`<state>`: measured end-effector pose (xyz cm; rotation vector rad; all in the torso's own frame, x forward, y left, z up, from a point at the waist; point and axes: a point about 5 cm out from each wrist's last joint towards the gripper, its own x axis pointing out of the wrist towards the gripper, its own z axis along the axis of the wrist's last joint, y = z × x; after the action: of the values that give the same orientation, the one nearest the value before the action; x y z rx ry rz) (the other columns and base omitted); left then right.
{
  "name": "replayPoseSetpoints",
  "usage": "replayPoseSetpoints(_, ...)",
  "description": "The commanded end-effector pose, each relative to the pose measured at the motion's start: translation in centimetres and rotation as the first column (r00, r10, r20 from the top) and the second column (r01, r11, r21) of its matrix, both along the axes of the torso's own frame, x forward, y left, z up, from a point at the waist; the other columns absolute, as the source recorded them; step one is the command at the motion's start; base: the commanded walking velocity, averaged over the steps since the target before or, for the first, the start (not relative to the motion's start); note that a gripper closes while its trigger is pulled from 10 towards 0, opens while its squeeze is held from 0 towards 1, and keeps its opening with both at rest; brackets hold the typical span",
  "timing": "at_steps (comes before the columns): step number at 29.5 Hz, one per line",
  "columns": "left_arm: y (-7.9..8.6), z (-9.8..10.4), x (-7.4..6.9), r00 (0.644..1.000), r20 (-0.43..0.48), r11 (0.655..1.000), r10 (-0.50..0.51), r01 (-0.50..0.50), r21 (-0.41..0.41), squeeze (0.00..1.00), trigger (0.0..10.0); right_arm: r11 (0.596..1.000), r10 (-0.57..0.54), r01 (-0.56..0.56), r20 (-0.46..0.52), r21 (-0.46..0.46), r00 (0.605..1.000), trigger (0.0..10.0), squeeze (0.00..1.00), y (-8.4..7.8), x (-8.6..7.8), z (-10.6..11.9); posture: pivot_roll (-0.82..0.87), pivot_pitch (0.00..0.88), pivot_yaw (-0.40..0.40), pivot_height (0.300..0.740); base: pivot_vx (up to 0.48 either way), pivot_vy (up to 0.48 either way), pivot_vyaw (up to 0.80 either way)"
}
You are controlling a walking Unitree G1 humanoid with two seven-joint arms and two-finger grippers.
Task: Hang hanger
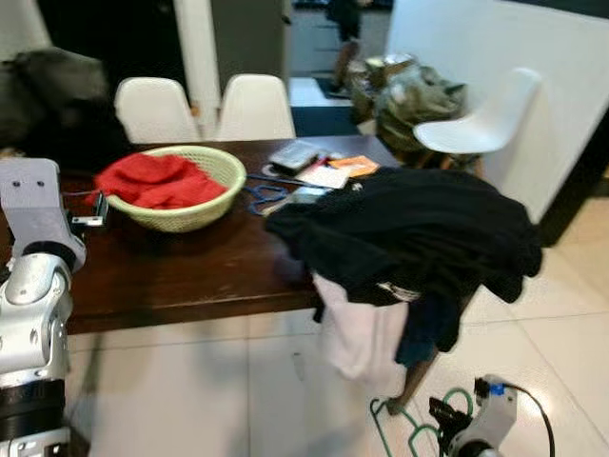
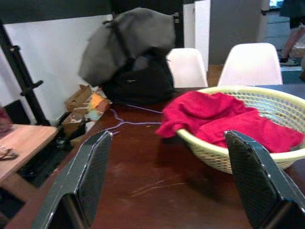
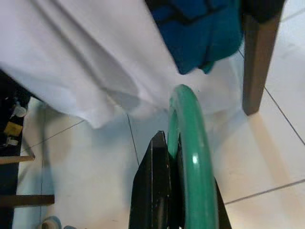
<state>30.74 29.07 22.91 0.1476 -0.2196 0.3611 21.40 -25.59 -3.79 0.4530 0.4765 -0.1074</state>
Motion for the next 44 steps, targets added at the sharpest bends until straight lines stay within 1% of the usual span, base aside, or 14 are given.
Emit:
replayPoseSetpoints(1, -0.5, -0.4, 0.2, 1.000, -0.008, 1.000, -0.024, 0.024, -0.013, 0.00, 10.0, 0.998, 0.054, -0.054, -0.001, -0.043, 0.999, 10.0, 0.00, 0.0, 0.0, 0.1, 0.04, 0.000, -0.037, 0.740, 0.371, 0.000, 0.53)
replayPoseSetpoints(9, -0.8, -0.3, 0.4, 0.999, -0.003, 0.999, -0.040, 0.040, -0.005, 0.00, 10.0, 0.996, 0.068, -0.068, -0.001, -0.057, 0.998, 10.0, 0.00, 0.2, 0.0, 0.1, 0.04, 0.000, -0.034, 0.740, 0.466, 0.000, 0.53)
replayPoseSetpoints(15, -1.0, -0.3, 0.5, 0.999, 0.005, 0.999, -0.053, 0.053, -0.004, 0.00, 10.0, 0.999, 0.037, -0.037, 0.006, -0.032, 0.999, 10.0, 0.00, 0.1, -0.1, 0.1, 0.04, 0.000, -0.035, 0.740, 0.480, 0.000, 0.50)
replayPoseSetpoints(20, -0.9, 0.1, 0.4, 0.998, 0.018, 0.999, -0.054, 0.054, -0.001, 0.00, 10.0, 1.000, 0.003, -0.003, 0.008, -0.017, 1.000, 10.0, 0.00, -0.2, 0.0, 0.1, 0.04, 0.000, -0.037, 0.740, 0.480, 0.000, 0.00)
replayPoseSetpoints(25, -1.4, 0.8, 0.6, 0.994, 0.053, 0.995, -0.098, 0.098, 0.004, 0.00, 10.0, 1.000, 0.000, 0.000, 0.008, -0.017, 1.000, 10.0, 0.00, -0.2, 0.1, 0.2, 0.04, 0.000, -0.038, 0.740, 0.480, 0.000, 0.00)
replayPoseSetpoints(29, -2.7, 1.7, 0.7, 0.981, 0.101, 0.986, -0.166, 0.168, -0.009, 0.00, 10.0, 1.000, -0.004, 0.004, 0.009, -0.015, 1.000, 10.0, 0.00, -0.3, 0.2, 0.2, 0.04, 0.000, -0.040, 0.740, 0.070, 0.000, 0.00)
replayPoseSetpoints(34, -3.0, 1.3, 0.6, 0.981, 0.074, 0.984, -0.178, 0.178, 0.006, 0.00, 10.0, 1.000, -0.005, 0.006, 0.008, -0.013, 1.000, 10.0, 0.00, -0.2, 0.2, 0.2, 0.04, 0.000, -0.040, 0.740, 0.000, 0.000, 0.00)
replayPoseSetpoints(36, -3.7, 1.1, 0.9, 0.976, 0.071, 0.978, -0.207, 0.208, -0.002, 0.00, 10.0, 1.000, -0.008, 0.008, 0.008, -0.013, 1.000, 10.0, 0.00, -0.2, 0.2, 0.2, 0.04, 0.000, -0.040, 0.740, 0.266, -0.394, 0.00)
replayPoseSetpoints(38, -4.1, 1.2, 1.0, 0.973, 0.081, 0.976, -0.216, 0.218, -0.005, 0.00, 10.0, 1.000, -0.009, 0.010, 0.008, -0.012, 1.000, 10.0, 0.00, -0.3, 0.3, 0.3, 0.04, 0.000, -0.042, 0.740, 0.000, 0.000, 0.00)
replayPoseSetpoints(44, -4.0, 1.4, 1.1, 0.971, 0.091, 0.975, -0.221, 0.222, -0.005, 0.00, 10.0, 1.000, -0.010, 0.010, 0.009, -0.012, 1.000, 10.0, 0.00, -0.3, 0.4, 0.3, 0.05, 0.000, -0.046, 0.740, 0.000, 0.000, 0.00)
